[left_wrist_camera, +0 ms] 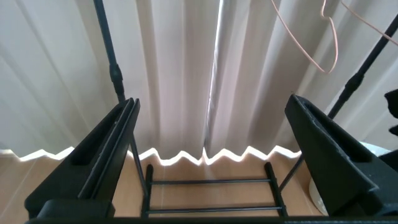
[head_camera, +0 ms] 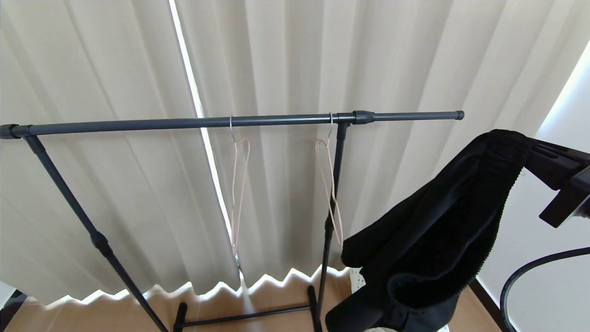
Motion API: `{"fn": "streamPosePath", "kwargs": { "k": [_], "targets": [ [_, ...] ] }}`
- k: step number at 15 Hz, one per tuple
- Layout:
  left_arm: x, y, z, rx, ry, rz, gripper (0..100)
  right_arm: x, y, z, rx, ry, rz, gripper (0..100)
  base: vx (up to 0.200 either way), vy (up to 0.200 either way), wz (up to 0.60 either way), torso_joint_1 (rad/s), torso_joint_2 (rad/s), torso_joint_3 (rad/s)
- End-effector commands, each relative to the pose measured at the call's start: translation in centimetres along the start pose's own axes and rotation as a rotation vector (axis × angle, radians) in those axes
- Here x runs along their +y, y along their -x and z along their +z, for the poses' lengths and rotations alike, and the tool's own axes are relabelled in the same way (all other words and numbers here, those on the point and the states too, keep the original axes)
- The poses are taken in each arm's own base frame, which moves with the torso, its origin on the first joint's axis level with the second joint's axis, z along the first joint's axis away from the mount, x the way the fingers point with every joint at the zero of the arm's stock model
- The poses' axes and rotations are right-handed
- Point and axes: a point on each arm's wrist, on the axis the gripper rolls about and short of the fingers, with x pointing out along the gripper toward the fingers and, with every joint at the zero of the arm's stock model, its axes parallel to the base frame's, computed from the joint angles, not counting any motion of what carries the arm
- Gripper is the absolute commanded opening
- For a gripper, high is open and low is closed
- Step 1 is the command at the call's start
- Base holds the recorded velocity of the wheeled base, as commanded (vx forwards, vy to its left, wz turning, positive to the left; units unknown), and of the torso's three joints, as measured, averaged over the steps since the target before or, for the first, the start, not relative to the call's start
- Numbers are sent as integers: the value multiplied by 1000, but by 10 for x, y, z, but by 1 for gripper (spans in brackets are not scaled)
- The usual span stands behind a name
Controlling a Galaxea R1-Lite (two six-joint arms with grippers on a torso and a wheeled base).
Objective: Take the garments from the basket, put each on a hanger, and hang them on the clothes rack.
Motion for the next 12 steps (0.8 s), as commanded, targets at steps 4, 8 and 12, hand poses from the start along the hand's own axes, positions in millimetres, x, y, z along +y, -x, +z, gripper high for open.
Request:
{"fn": "streamPosePath", "kwargs": {
  "k": [4,8,12],
  "targets": [
    [0,0,0,0,0,1,100,0,0,0,1,0,1,0,-200,0,0,2,4,2],
    [0,0,0,0,0,1,100,0,0,0,1,0,2,0,-50,0,0,-3,1,1],
    [0,0,0,0,0,1,100,0,0,0,1,0,1,0,0,0,450,10,4,2]
  ]
}}
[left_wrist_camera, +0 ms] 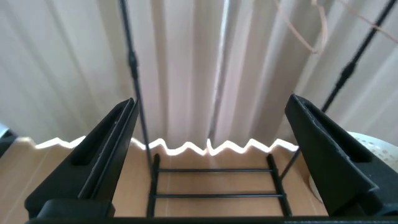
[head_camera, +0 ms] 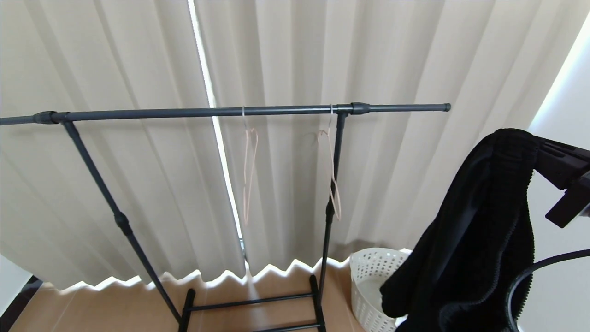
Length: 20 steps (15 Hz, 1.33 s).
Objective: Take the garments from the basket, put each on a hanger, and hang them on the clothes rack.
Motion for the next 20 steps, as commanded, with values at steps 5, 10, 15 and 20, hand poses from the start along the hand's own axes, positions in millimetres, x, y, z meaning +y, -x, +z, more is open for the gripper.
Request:
{"fn": "streamPosePath", "kwargs": {
  "k": [5,10,15,20],
  "targets": [
    [0,0,0,0,-1,1,100,0,0,0,1,0,0,0,0,0,0,0,0,0],
    [0,0,0,0,-1,1,100,0,0,0,2,0,0,0,0,40,0,0,0,1],
    [0,0,0,0,0,1,100,0,0,-1,4,1,0,0,-40,200,0,2,2,4],
    [0,0,0,0,0,1,100,0,-1,-1,5,1,1,0,-200,0,0,3,3,4]
  ]
}}
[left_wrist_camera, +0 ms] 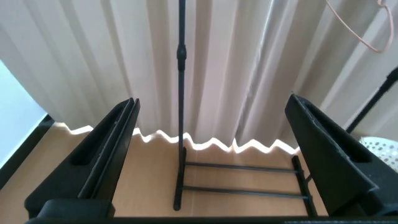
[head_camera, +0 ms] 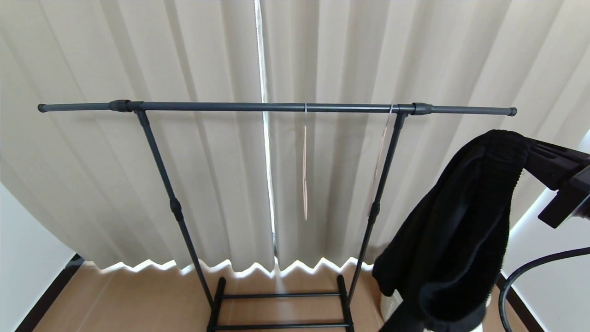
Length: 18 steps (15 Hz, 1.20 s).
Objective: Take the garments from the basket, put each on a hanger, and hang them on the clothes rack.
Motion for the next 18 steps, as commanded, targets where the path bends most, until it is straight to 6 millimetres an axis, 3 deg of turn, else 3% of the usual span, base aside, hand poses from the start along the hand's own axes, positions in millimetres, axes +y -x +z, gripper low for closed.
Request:
{"fn": "streamPosePath", "kwargs": {
  "k": [1,6,8,10,12,13,15,18],
  "targets": [
    [0,0,0,0,-1,0,100,0,0,0,2,1,0,0,0,0,0,0,0,0],
    [0,0,0,7,-12,-14,100,2,-9,-6,57,10,2,0,0,0,0,0,0,0],
    [-3,-13,5,184,-139,-104,100,20,-39,-6,188,33,31,0,0,0,0,0,0,0],
    [-8,-41,41,335,-142,-170,100,28,-64,-11,244,-9,-15,0,0,0,0,0,0,0],
    [-16,-82,89,414,21,-259,100,36,-77,-16,279,-63,-30,0,0,0,0,0,0,0],
    [-26,-103,102,466,74,-338,100,36,-79,-16,277,-61,-59,0,0,0,0,0,0,0],
    [-59,-141,123,572,170,-474,100,36,-83,-13,268,-77,-73,0,0,0,0,0,0,0],
    [-113,-186,125,680,113,-512,100,37,-92,-7,246,-139,-115,0,0,0,0,0,0,0]
  ]
}}
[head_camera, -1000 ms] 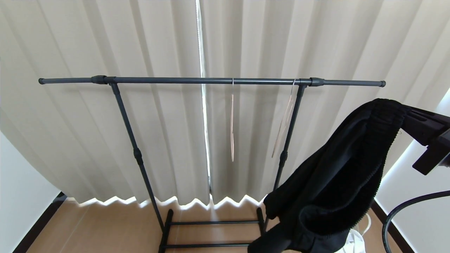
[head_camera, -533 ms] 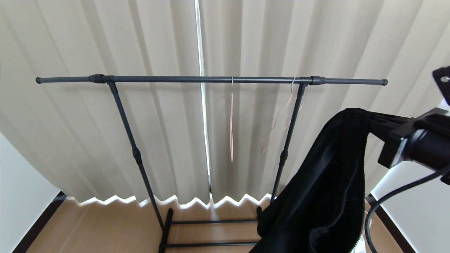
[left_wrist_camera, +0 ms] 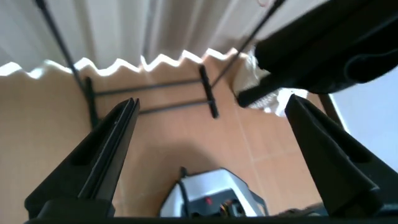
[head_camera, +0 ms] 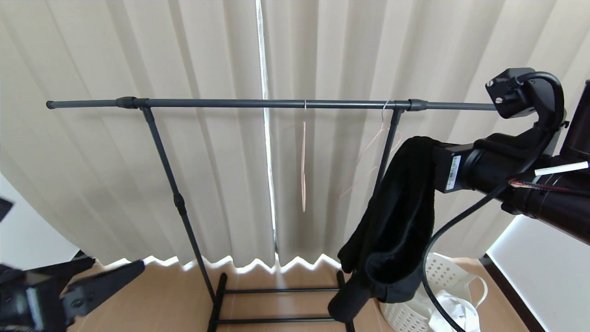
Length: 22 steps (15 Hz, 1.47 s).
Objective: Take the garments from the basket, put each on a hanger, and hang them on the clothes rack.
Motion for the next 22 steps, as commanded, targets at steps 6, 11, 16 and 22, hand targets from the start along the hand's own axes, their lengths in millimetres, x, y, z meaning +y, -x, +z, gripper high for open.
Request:
{"fn": "streamPosePath", "kwargs": {
  "k": [6,11,16,22],
  "targets": [
    [-105,-131,15,355,34,-181,100,22,-20,6,-11,-119,-9,0,0,0,0,0,0,0],
    [-141,-158,5,385,34,-244,100,31,-16,6,-9,-125,25,0,0,0,0,0,0,0],
    [-168,-183,-2,408,3,-273,100,31,-16,7,-14,-129,24,0,0,0,0,0,0,0],
    [-179,-200,-14,416,-13,-263,100,30,-11,12,-32,-135,26,0,0,0,0,0,0,0]
  ]
}}
